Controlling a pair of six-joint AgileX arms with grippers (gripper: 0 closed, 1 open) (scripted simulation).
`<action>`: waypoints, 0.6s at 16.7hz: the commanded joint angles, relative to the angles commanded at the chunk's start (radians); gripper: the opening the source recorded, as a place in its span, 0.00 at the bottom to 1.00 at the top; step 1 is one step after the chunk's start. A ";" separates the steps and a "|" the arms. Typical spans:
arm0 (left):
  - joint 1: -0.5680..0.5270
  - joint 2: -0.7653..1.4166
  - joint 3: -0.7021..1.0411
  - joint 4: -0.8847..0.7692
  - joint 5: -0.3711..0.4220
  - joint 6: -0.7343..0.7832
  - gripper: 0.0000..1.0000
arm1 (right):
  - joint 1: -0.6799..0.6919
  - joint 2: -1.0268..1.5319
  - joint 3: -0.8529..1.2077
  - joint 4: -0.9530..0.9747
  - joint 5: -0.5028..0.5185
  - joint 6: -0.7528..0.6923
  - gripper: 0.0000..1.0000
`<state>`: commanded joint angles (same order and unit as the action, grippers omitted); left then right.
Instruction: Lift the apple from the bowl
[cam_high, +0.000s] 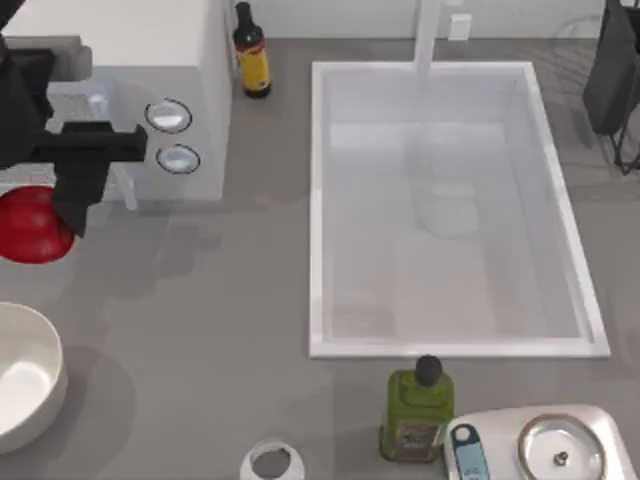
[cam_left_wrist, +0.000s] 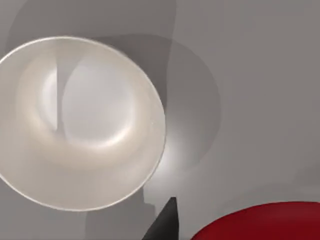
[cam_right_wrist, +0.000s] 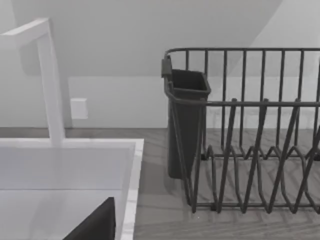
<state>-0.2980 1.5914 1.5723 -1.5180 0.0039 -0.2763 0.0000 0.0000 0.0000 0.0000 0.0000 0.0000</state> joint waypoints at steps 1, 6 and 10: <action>-0.073 0.020 -0.019 0.029 -0.001 -0.073 0.00 | 0.000 0.000 0.000 0.000 0.000 0.000 1.00; -0.304 0.084 -0.101 0.152 -0.004 -0.304 0.00 | 0.000 0.000 0.000 0.000 0.000 0.000 1.00; -0.322 0.088 -0.112 0.166 -0.004 -0.322 0.00 | 0.000 0.000 0.000 0.000 0.000 0.000 1.00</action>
<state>-0.6200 1.6791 1.4607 -1.3523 0.0001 -0.5982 0.0000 0.0000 0.0000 0.0000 0.0000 0.0000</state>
